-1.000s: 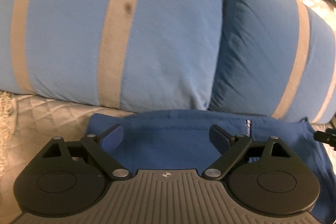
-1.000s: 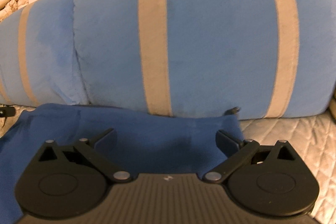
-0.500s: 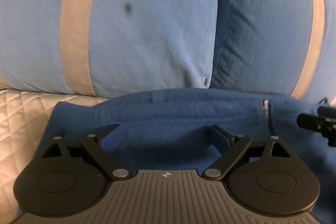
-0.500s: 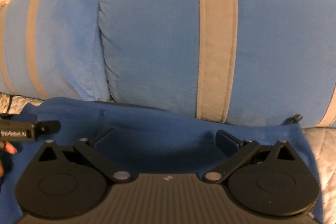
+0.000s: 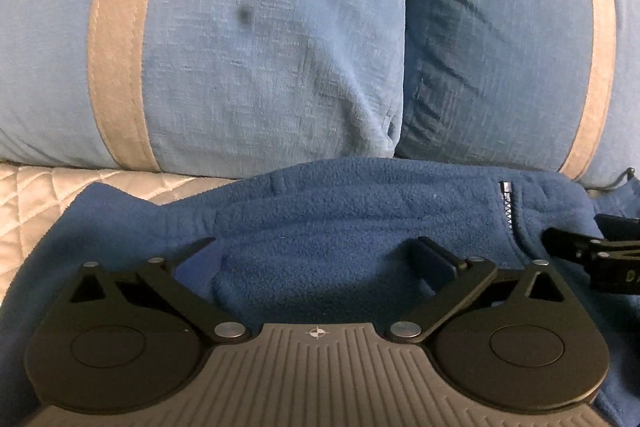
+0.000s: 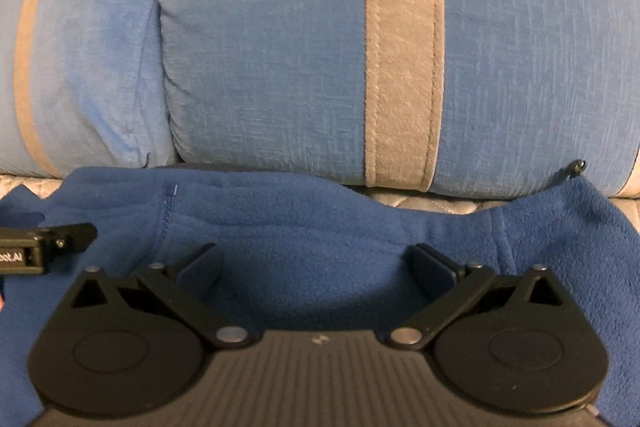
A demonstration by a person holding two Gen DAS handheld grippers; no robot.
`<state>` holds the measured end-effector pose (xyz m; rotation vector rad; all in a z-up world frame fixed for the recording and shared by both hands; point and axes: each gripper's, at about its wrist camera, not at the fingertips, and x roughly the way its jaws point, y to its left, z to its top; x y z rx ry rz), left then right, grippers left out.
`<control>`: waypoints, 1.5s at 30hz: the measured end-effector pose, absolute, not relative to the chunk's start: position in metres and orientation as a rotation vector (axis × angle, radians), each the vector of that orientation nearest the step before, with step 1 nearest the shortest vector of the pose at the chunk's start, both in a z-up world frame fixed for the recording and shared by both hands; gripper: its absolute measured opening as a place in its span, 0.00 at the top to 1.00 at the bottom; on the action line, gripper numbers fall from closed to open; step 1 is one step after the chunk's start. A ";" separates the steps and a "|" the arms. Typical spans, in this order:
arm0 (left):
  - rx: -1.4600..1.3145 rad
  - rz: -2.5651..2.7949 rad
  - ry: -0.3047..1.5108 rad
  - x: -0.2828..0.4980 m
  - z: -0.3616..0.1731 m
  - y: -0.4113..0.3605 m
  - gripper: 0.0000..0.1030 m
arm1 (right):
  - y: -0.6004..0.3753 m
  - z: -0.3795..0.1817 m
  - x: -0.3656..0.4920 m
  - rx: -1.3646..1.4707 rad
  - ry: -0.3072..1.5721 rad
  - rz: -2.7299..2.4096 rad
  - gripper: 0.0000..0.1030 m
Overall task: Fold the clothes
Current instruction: 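Press the folded blue fleece flat with both open grippers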
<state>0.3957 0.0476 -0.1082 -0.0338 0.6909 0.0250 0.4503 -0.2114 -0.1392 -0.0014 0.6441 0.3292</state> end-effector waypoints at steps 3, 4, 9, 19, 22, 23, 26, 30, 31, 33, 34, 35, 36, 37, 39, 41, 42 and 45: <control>-0.001 0.047 0.700 0.391 -0.101 0.042 0.00 | -0.211 -0.140 0.447 -0.011 0.628 0.322 0.01; 0.012 0.048 0.714 0.388 -0.095 0.040 0.00 | -0.213 -0.139 0.447 -0.010 0.624 0.323 0.01; 0.070 0.040 0.791 0.363 -0.063 0.030 0.00 | -0.217 -0.141 0.446 -0.007 0.619 0.322 0.01; -0.123 -0.110 0.697 0.307 -0.091 0.090 0.01 | -0.218 -0.143 0.444 0.005 0.613 0.327 0.01; -0.075 -0.087 0.597 0.292 -0.097 0.079 0.01 | -0.218 -0.142 0.442 -0.002 0.611 0.324 0.01; -0.048 -0.095 0.607 0.294 -0.098 0.076 0.01 | -0.218 -0.142 0.442 0.001 0.611 0.325 0.01; -0.114 -0.116 0.633 0.302 -0.103 0.085 0.01 | -0.219 -0.141 0.442 0.011 0.613 0.328 0.01; -0.154 -0.141 0.652 0.308 -0.108 0.089 0.01 | -0.220 -0.138 0.440 0.015 0.609 0.328 0.01; -0.164 -0.145 0.652 0.309 -0.110 0.091 0.01 | -0.221 -0.137 0.440 0.017 0.610 0.328 0.01; -0.183 -0.148 0.649 0.307 -0.111 0.094 0.01 | -0.221 -0.133 0.439 0.016 0.614 0.326 0.01; -0.181 -0.146 0.646 0.305 -0.112 0.095 0.01 | -0.221 -0.131 0.438 0.015 0.618 0.325 0.00; -0.175 -0.144 0.645 0.304 -0.115 0.094 0.01 | -0.224 -0.126 0.437 0.025 0.629 0.324 0.00; -0.173 -0.144 0.643 0.303 -0.117 0.094 0.01 | -0.227 -0.121 0.437 0.035 0.639 0.322 0.00; -0.173 -0.143 0.640 0.302 -0.118 0.093 0.01 | -0.231 -0.116 0.434 0.055 0.630 0.303 0.00; -0.173 -0.144 0.637 0.299 -0.117 0.095 0.01 | -0.245 -0.103 0.423 0.096 0.609 0.297 0.00; -0.171 -0.145 0.636 0.298 -0.116 0.096 0.01 | -0.255 -0.092 0.411 0.087 0.621 0.315 0.00; -0.171 -0.145 0.634 0.297 -0.115 0.097 0.01 | -0.262 -0.087 0.403 0.078 0.625 0.318 0.00; -0.171 -0.145 0.628 0.296 -0.115 0.097 0.01 | -0.278 -0.077 0.382 0.084 0.637 0.307 0.00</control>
